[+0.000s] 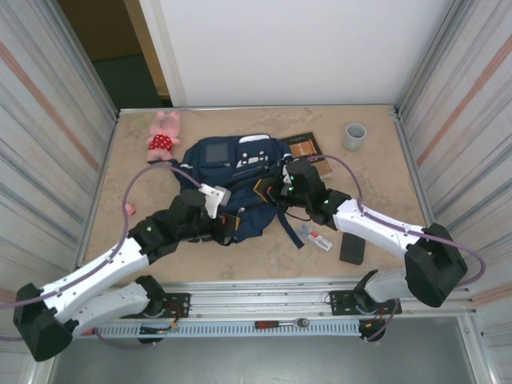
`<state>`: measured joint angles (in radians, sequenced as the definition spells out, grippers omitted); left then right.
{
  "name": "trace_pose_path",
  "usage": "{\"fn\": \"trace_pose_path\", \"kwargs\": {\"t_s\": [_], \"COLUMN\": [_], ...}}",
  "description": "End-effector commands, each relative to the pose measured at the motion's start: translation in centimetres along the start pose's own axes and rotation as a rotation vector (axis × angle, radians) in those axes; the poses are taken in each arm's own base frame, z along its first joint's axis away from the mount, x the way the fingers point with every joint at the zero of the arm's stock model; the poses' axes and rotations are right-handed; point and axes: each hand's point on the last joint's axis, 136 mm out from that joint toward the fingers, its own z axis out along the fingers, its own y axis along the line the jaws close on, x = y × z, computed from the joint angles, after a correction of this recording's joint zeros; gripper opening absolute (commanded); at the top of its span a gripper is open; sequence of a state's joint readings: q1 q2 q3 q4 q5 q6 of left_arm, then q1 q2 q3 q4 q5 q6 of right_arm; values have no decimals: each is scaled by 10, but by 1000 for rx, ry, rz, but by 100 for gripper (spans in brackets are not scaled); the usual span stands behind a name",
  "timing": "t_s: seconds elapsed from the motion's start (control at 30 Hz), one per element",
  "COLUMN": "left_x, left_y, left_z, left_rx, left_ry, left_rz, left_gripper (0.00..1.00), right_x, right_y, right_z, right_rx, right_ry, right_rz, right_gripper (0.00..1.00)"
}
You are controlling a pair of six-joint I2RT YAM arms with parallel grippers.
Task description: Pack books, pencil case, and school supplies into a backpack
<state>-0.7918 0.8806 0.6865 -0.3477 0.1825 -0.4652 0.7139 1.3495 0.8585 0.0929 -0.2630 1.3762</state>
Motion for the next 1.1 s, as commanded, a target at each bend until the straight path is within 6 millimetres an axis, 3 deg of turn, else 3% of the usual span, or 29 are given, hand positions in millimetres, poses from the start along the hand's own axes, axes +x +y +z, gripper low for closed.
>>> {"fn": "trace_pose_path", "kwargs": {"t_s": [0.0, 0.17, 0.2, 0.27, 0.33, 0.47, 0.6, 0.63, 0.73, 0.83, 0.9, 1.07], "left_x": [16, 19, 18, 8, -3, -28, -47, -50, -53, -47, -39, -20], "left_y": [17, 32, 32, 23, 11, -9, -22, -25, -27, -6, 7, 42], "left_z": [-14, -23, -23, -23, -20, -17, -16, -17, -18, -20, -22, -33], "left_rx": [-49, -90, -83, -39, 24, 107, 148, 160, 158, 47, 0, -108], "left_ry": [26, 13, 7, -25, -60, -125, -148, -152, -156, -140, -119, -95], "left_rz": [9, 3, 7, 28, 49, 61, 71, 75, 81, 55, 38, -31], "left_gripper": [0, 0, 0, 0, 0, 0, 0, 0, 0, 0, 0, 0], "right_x": [-15, -19, -18, -12, -1, 18, 27, 30, 32, 24, 18, 3], "right_y": [17, 19, 18, 19, 18, 13, 12, 13, 19, 21, 20, 20], "right_z": [-18, -24, -24, -22, -18, -4, 9, 12, 17, 11, 6, -12], "right_rx": [-37, -43, -40, -37, -32, -49, -91, -91, -85, -67, -65, -62], "right_ry": [-18, -10, -9, -2, 3, -15, -47, -37, -16, -25, -22, 48], "right_rz": [-42, -51, -50, -45, -42, 20, 72, 69, 29, -13, -24, -54], "right_gripper": [0, 0, 5, 28, 42, 52, 56, 56, 23, 6, 0, 0]}}
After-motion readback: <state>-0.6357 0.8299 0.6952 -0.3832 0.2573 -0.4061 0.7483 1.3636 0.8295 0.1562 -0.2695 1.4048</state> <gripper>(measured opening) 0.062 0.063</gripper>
